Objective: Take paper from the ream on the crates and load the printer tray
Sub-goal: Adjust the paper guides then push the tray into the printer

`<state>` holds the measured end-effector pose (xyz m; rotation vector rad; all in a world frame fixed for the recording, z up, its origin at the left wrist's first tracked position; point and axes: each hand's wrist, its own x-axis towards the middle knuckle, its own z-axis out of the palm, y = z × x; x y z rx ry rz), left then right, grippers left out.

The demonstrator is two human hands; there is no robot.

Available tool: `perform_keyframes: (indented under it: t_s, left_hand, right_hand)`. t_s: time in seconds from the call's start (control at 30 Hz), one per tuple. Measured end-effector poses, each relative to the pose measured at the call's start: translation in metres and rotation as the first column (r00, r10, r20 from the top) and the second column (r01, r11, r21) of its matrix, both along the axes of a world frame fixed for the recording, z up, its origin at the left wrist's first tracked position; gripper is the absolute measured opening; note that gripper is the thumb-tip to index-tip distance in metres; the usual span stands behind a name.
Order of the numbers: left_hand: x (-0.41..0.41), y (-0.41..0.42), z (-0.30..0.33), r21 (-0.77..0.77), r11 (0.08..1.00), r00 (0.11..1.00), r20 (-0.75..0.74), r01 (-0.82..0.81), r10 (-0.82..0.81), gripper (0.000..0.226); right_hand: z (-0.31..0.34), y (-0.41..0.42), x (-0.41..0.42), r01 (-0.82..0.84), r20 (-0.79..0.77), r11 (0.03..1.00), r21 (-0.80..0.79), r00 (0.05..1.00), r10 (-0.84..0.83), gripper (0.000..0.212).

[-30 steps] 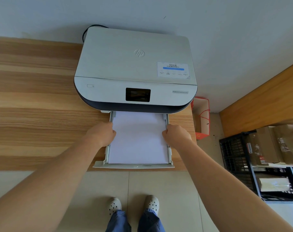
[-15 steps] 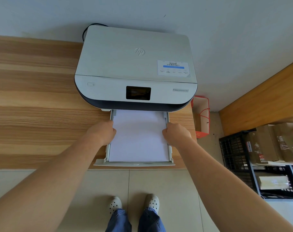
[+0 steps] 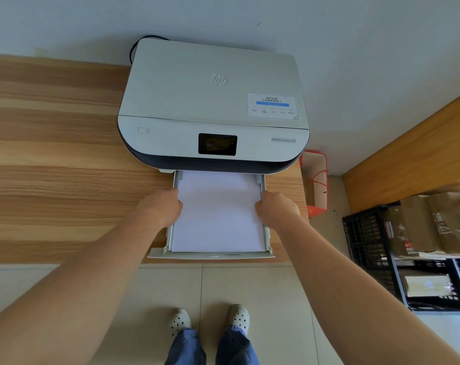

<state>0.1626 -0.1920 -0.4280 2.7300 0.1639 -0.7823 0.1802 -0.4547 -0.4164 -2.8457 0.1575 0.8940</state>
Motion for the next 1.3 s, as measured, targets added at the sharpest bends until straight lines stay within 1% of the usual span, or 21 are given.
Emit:
perform_keyframes:
  t_s: [0.1,0.27,0.33,0.4,0.43,0.5,0.57,0.63,0.7,0.8,0.97,1.07,1.2,1.3]
  left_hand:
    - [-0.001,-0.001,0.001,-0.007,1.000,1.000,0.000,-0.007,0.007,0.016]
    - [-0.005,0.002,0.006,0.006,1.000,0.999,0.032,0.027,-0.027,0.016]
    - [-0.012,0.001,0.011,0.028,0.999,0.993,0.116,0.033,-0.036,0.015]
    - [-0.023,0.002,0.013,0.026,0.999,0.963,0.265,0.038,-0.043,0.014]
    - [-0.030,0.002,0.012,0.009,0.998,0.938,0.339,0.067,-0.066,0.015]
    - [-0.047,0.004,0.005,-0.010,0.979,0.874,0.453,0.205,-0.178,0.023]
    - [-0.065,0.004,0.001,-0.005,0.936,0.805,0.512,0.351,-0.299,0.039]
    - [-0.082,0.001,-0.002,-0.007,0.898,0.776,0.505,0.441,-0.377,0.050]
    - [-0.096,-0.002,-0.007,0.034,0.868,0.771,0.444,0.495,-0.456,0.062]
    - [-0.105,-0.003,-0.011,0.133,0.858,0.773,0.383,0.497,-0.507,0.073]
    - [-0.103,-0.002,-0.014,0.185,0.875,0.800,0.355,0.448,-0.485,0.075]
    - [-0.100,-0.004,-0.013,0.204,0.884,0.806,0.363,0.421,-0.468,0.077]
    - [-0.095,-0.005,-0.012,0.211,0.887,0.794,0.395,0.410,-0.461,0.078]
    - [-0.092,-0.004,-0.010,0.221,0.900,0.805,0.404,0.375,-0.435,0.083]
  right_hand:
    - [0.002,0.000,-0.001,-0.031,0.016,0.999,-0.027,0.999,0.031,0.030]
    - [0.002,-0.003,-0.001,-0.057,0.002,0.998,-0.018,0.998,0.057,0.028]
    - [0.005,-0.006,-0.006,-0.053,0.060,0.999,0.012,0.997,0.052,0.030]
    - [0.010,-0.008,-0.017,-0.053,0.171,0.998,0.039,0.984,0.045,0.034]
    - [0.011,-0.009,-0.025,-0.097,0.236,0.995,0.036,0.968,0.086,0.036]
    - [0.011,-0.011,-0.045,-0.234,0.327,0.971,0.051,0.922,0.206,0.042]
    - [0.012,-0.012,-0.066,-0.363,0.327,0.927,0.091,0.890,0.316,0.054]
    - [0.011,-0.014,-0.083,-0.436,0.293,0.893,0.107,0.873,0.391,0.066]
    - [0.006,-0.015,-0.095,-0.490,0.281,0.867,0.094,0.848,0.449,0.076]
    - [-0.004,-0.013,-0.101,-0.525,0.262,0.849,0.062,0.829,0.494,0.085]
    - [-0.014,-0.010,-0.098,-0.529,0.265,0.848,0.002,0.818,0.510,0.084]
    - [-0.014,-0.007,-0.093,-0.538,0.273,0.842,-0.037,0.805,0.527,0.086]
    - [-0.011,-0.006,-0.084,-0.543,0.278,0.839,-0.036,0.801,0.531,0.088]
    - [-0.008,-0.006,-0.079,-0.528,0.283,0.848,-0.037,0.809,0.516,0.092]
